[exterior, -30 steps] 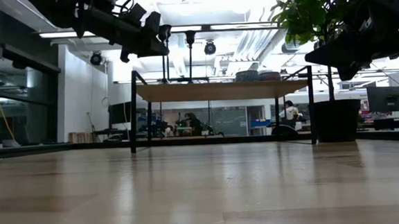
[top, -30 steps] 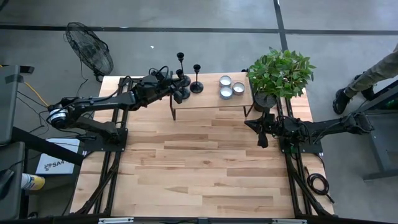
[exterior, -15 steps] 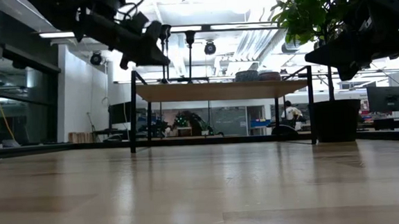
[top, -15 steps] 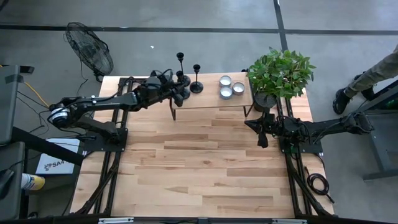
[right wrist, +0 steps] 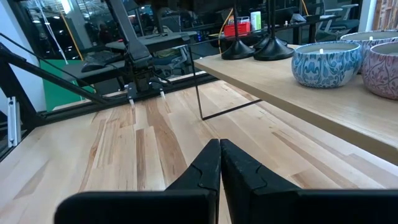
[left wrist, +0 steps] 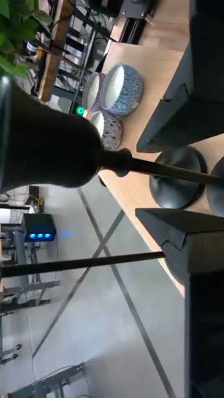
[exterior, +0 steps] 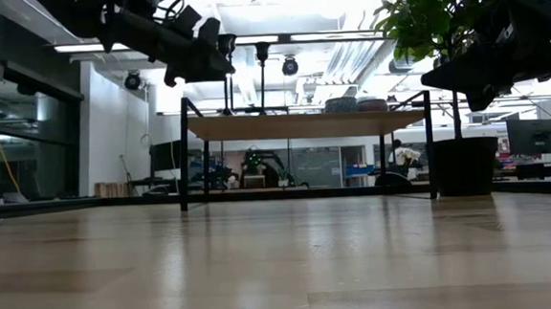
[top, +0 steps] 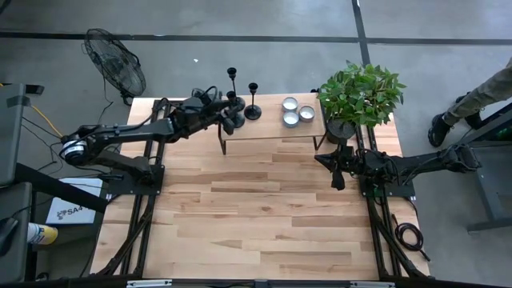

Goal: Pick & Place candle stick holders
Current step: Return to Home Position

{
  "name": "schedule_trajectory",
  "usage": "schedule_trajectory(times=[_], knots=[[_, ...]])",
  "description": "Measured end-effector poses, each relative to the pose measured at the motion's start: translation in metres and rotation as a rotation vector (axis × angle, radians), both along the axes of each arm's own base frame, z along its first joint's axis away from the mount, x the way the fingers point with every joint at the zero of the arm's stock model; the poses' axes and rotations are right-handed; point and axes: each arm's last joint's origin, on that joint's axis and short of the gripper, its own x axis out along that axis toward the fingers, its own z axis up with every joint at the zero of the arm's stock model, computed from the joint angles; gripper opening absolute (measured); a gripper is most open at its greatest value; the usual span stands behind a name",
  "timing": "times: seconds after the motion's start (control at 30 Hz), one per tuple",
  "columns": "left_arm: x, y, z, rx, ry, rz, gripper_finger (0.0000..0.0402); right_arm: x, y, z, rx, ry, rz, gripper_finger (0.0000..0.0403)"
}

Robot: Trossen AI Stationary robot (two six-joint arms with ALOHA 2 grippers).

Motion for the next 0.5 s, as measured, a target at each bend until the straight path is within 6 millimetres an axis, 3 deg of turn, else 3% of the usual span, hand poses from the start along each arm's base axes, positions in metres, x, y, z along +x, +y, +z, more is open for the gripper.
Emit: schedule_trajectory(times=[0.5], knots=[[-0.021, -0.009, 0.009, 0.013, 0.097, 0.026, 0.0171, 0.000, 0.000, 0.000, 0.000, 0.000, 0.000, 0.0005]])
